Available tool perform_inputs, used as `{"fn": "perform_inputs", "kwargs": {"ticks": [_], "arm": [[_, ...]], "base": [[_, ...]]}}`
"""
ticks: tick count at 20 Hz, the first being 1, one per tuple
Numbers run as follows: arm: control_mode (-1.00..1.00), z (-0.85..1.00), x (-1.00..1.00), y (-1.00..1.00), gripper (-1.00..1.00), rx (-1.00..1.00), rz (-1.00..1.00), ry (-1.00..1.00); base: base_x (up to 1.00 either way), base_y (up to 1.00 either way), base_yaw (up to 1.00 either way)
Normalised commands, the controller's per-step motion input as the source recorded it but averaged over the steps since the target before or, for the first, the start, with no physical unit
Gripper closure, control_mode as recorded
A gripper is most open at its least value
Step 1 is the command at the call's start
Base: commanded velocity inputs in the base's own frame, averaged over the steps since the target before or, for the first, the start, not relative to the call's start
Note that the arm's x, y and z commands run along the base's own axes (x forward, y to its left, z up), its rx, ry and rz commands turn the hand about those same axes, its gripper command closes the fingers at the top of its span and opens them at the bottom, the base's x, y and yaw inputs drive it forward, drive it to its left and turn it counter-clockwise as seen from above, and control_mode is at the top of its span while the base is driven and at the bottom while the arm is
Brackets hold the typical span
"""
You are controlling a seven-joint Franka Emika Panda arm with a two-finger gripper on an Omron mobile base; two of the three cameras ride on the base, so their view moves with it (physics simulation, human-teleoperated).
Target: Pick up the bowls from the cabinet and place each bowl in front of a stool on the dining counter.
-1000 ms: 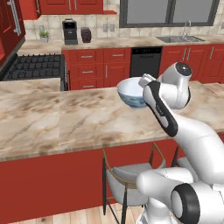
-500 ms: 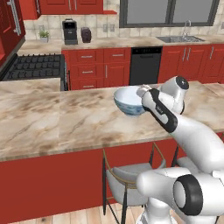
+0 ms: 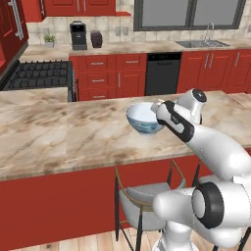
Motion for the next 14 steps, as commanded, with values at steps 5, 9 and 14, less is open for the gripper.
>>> {"fn": "perform_inputs", "kwargs": {"ticks": [5, 9, 14], "arm": [[-1.00, -0.26, 0.23, 0.00, 1.00, 0.00, 0.00, 0.03], [-1.00, -0.36, 0.28, -0.07, 1.00, 0.00, 0.00, 0.00], [-1.00, -0.46, 0.31, -0.11, 1.00, 0.00, 0.00, 0.00]], "base": [[0.00, 0.00, 0.00], [0.00, 0.00, 0.00], [0.00, 0.00, 0.00]]}}
